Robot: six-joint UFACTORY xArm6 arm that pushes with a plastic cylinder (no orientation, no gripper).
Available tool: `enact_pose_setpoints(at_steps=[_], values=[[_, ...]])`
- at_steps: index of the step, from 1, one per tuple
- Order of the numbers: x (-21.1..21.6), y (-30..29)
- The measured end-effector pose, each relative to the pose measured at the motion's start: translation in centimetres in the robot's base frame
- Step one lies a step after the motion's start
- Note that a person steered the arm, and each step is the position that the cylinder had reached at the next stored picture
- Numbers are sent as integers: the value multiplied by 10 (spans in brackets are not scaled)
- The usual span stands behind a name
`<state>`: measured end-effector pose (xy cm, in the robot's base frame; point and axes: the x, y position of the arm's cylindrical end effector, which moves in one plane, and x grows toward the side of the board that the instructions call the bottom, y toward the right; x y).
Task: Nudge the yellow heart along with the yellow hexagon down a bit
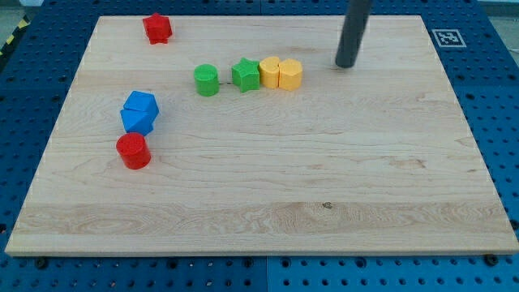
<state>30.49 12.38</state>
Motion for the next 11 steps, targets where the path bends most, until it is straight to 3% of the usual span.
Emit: enact_pose_setpoints(at_steps=[2,10,11], values=[[-6,-108],[11,-123],[-5,-159]])
